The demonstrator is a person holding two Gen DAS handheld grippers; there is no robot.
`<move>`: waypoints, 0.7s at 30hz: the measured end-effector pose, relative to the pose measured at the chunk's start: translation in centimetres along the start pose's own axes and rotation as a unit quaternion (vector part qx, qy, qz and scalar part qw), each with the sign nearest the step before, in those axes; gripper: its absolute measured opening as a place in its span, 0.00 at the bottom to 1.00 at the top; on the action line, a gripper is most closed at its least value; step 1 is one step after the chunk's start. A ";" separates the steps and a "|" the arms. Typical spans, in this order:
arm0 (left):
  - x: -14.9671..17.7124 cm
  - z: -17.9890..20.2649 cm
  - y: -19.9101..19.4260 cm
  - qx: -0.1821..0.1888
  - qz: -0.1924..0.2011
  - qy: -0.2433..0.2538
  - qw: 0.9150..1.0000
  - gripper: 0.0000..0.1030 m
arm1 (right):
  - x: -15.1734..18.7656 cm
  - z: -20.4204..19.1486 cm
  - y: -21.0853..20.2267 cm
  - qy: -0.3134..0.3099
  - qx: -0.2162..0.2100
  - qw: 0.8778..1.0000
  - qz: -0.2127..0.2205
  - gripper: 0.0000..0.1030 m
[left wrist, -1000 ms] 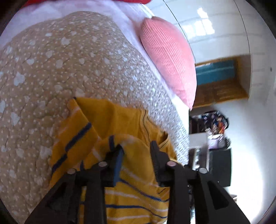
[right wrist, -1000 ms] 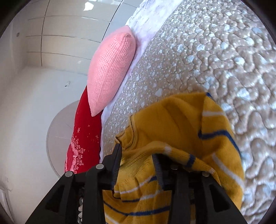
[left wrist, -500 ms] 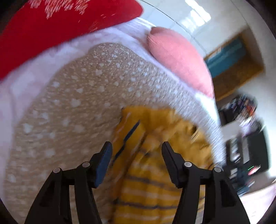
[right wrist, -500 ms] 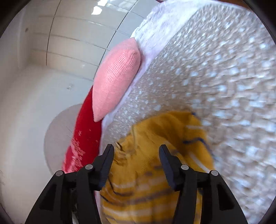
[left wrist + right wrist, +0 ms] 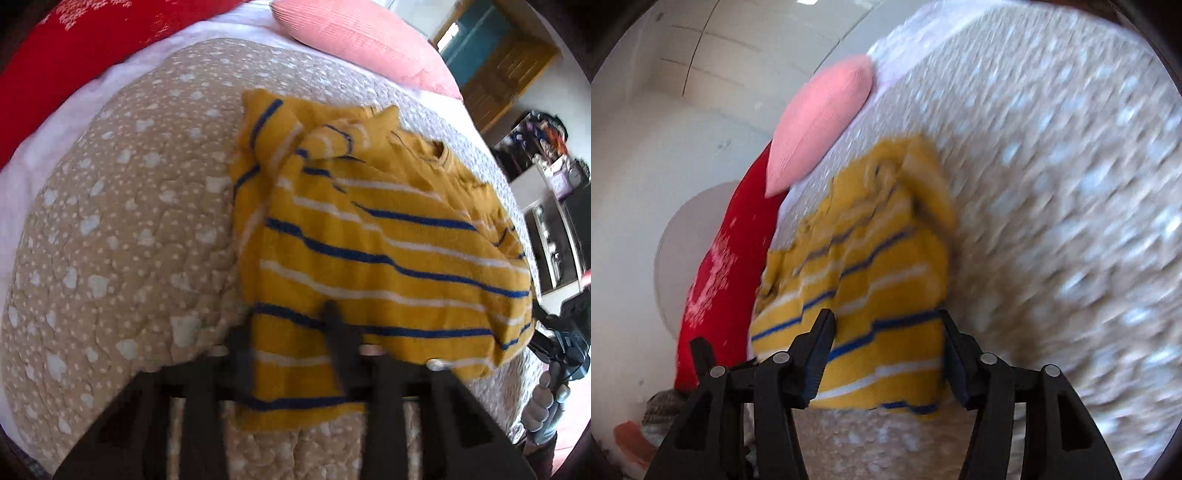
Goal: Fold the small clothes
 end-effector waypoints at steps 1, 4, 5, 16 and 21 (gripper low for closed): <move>-0.2 0.1 -0.7 -0.011 -0.001 0.013 1.000 0.14 | 0.4 -0.1 0.5 -0.003 0.005 1.000 -0.012 0.26; -1.2 0.0 -3.4 -0.035 0.008 0.039 0.999 0.12 | 0.0 -0.7 -0.3 -0.021 0.016 0.999 -0.024 0.10; -1.3 -0.1 -3.8 -0.042 0.009 0.043 0.998 0.12 | -0.4 -1.2 -1.3 -0.038 0.031 0.999 -0.023 0.09; 1.0 -3.3 -2.6 -0.120 0.008 0.017 0.993 0.32 | 0.6 -0.1 -2.4 -0.083 0.148 0.985 -0.033 0.20; 1.7 -6.3 -5.7 -0.108 0.054 -0.027 0.992 0.40 | -0.4 -2.1 -7.3 -0.097 0.152 0.983 0.018 0.27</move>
Point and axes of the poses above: each gripper's, at about its wrist camera, not at the fingertips, and y roughly the way its jaws point, z to its right, x to its underside, the point moved 5 cm from there along y, roughly the way its jaws point, and after that the axes turned 8 degrees about -x, right-handed, at the moved point
